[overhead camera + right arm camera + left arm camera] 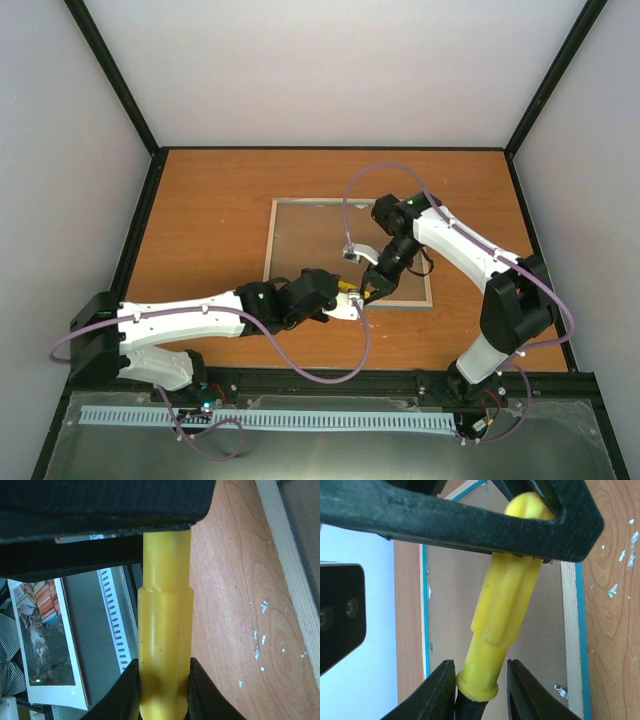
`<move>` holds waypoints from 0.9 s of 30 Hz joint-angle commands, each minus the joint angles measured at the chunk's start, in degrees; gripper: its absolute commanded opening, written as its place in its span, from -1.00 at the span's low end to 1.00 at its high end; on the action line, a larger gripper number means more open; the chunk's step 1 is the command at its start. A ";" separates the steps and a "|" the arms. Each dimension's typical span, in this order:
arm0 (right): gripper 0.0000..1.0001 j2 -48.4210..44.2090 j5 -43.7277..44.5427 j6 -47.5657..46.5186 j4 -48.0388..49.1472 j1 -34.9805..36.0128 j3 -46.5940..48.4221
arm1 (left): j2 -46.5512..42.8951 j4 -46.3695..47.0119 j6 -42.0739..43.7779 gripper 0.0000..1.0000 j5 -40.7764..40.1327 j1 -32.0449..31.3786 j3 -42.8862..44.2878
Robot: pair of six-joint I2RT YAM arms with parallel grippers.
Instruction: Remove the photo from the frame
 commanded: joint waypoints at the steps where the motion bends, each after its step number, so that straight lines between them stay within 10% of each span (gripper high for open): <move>1: -0.94 0.48 -1.92 -1.20 -1.76 0.50 1.95 | -0.11 1.57 2.98 -0.40 -1.11 -0.90 -0.79; 12: -0.89 1.23 -2.56 -1.38 -2.54 0.46 2.83 | -0.48 8.46 5.52 -0.79 -5.50 -1.35 -4.24; 21: 0.28 -3.84 -1.09 2.34 0.39 -3.09 8.42 | -1.46 8.22 -12.47 -0.98 1.81 -0.65 -3.03; 27: 0.43 -6.20 -4.70 8.98 6.60 -5.30 8.84 | -2.55 8.83 -25.63 -0.98 8.67 2.03 -2.70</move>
